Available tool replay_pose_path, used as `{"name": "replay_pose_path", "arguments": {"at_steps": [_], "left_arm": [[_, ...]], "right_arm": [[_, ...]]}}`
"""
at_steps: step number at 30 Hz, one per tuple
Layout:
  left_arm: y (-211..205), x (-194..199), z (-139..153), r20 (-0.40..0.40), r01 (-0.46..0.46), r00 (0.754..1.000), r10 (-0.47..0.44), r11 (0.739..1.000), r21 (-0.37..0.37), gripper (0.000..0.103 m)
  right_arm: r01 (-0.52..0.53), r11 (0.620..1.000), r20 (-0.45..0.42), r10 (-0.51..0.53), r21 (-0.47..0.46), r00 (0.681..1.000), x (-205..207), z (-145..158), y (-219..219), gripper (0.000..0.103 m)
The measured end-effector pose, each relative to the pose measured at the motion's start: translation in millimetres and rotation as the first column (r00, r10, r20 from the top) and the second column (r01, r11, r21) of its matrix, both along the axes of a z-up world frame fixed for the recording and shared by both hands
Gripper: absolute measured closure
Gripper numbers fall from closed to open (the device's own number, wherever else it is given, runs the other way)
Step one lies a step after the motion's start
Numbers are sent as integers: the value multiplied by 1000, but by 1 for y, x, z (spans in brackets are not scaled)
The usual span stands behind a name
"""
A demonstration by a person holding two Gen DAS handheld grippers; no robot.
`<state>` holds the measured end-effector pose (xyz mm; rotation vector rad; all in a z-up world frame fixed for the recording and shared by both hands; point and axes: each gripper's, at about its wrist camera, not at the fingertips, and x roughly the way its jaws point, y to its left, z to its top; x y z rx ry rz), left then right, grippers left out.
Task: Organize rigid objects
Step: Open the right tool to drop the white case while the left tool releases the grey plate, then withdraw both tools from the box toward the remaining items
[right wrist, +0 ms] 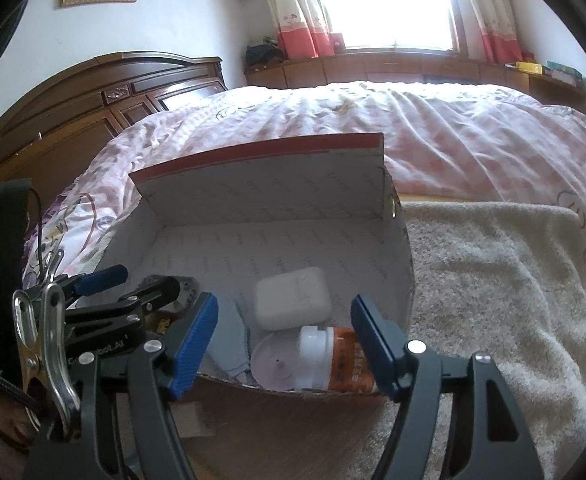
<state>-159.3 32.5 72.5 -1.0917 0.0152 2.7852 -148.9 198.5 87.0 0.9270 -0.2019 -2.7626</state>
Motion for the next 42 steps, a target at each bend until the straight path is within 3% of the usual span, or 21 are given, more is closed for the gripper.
{"name": "replay_pose_path", "arguments": {"at_steps": [25,42], "left_arm": [[-3,52,18,-5,38,999,-38,999,29,26],[-16,104,6,40,43,998,-46,997,65,26]], "right_arm": [[-2,999,-4,2,-33,1000,44,5,-5,30],[16,999,41,-15,-40,999,86,-12,1,30]]}}
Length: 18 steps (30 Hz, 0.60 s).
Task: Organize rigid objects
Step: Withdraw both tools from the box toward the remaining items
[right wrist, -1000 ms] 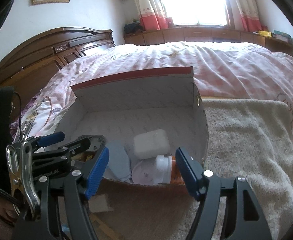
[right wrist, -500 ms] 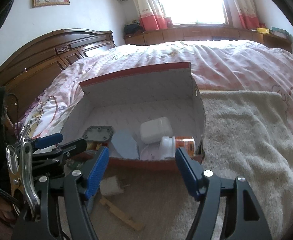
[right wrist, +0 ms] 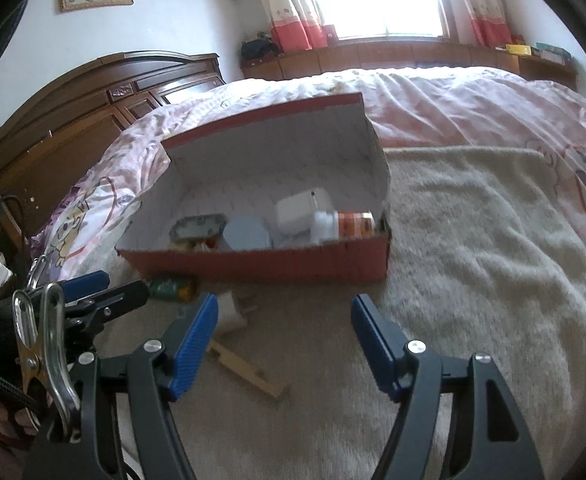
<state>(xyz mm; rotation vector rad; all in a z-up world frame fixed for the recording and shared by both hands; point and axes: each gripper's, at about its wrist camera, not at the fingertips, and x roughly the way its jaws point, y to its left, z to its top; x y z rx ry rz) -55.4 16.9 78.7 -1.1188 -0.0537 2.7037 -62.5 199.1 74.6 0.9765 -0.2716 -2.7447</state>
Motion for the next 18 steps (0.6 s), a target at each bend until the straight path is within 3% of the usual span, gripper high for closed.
{"name": "replay_pose_path", "arguments": {"at_steps": [18], "left_arm": [[13,26,-25,86,25,996,-26,1000,16,27]], "right_arm": [[16,1000,85,-16,3,996,32,-38,9,30]]}}
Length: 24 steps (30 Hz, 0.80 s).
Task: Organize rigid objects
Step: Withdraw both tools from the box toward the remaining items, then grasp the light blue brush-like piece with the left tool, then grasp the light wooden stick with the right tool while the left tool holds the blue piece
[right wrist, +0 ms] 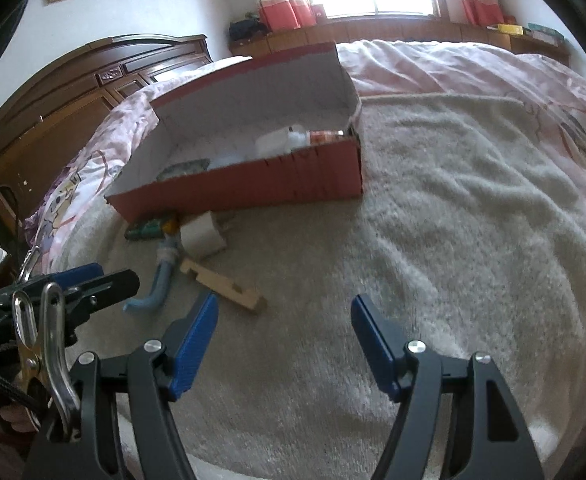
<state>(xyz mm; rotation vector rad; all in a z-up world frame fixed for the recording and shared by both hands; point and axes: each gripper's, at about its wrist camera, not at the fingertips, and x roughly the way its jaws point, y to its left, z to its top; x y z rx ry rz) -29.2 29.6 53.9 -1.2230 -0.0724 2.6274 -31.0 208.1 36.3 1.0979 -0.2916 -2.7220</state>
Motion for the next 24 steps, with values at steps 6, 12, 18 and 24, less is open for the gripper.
{"name": "replay_pose_path", "arguments": {"at_steps": [6,12,18,24], "left_arm": [[17,7,-5,-1,57,998,-57,998,-27,43],[30,2,-17,12,69,998,-68,996,-64,63],[31,-3,-26,5,41,999,-41,996,-85,80],[23,-1,-24,0,29,1000,-29,997,-74,82]], "right_arm": [[2,1000,19,-1,-21,1000,0,-9,3,30],[-6,1000,7,6,-14,1000,3,-12,2,30],[-10,1000,-1,10,-9,1000,4,-14,1,30],[-11,1000,-5,11,1,1000,4,-14,0,30]]}}
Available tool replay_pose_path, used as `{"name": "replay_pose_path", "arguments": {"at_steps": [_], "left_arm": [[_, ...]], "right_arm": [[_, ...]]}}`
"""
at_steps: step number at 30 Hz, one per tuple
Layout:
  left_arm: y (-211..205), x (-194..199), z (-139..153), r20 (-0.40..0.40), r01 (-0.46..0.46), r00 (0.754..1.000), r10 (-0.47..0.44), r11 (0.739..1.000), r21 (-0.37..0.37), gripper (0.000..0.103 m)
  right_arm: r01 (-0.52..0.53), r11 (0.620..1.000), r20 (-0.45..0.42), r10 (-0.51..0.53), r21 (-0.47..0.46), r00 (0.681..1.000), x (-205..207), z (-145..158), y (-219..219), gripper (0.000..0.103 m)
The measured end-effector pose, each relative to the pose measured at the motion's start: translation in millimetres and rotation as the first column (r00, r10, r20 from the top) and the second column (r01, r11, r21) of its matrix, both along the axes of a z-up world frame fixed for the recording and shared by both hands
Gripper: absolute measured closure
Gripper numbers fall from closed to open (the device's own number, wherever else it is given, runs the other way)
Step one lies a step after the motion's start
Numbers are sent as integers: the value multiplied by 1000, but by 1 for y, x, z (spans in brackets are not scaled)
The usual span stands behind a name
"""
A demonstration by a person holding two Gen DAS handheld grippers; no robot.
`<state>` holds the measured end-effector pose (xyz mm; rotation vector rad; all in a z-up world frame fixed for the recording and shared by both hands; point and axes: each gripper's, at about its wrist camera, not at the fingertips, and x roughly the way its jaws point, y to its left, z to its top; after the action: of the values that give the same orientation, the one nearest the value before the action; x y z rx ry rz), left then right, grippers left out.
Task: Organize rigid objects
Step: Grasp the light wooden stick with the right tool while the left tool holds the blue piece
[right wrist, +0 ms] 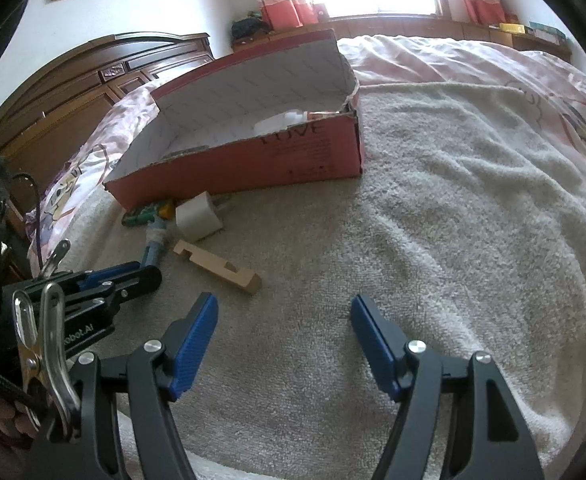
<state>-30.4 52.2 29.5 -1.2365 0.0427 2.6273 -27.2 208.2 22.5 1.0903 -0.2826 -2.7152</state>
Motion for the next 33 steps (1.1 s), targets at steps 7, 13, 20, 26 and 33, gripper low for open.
{"name": "replay_pose_path", "arguments": {"at_steps": [7,13,20,26,33], "left_arm": [[-25,7,1,-6,-55,998,55,998,4,82],[-47,8,-7,9,-98,995,97,994,52,82],[-51,10,-10,-7,-88,996,89,992,91,82],[-56,12,-11,-19,-76,997,79,989,130,82],[-60,13,-13,-34,-68,997,74,985,158,82]], "right_arm": [[6,1000,13,-6,-7,1000,0,2,-3,30],[-61,998,6,61,-25,998,5,6,-22,38],[-127,992,33,126,27,991,-5,0,-47,70],[-98,992,26,96,78,995,-24,4,-50,73],[-94,988,33,91,121,995,-23,8,-50,49]]}}
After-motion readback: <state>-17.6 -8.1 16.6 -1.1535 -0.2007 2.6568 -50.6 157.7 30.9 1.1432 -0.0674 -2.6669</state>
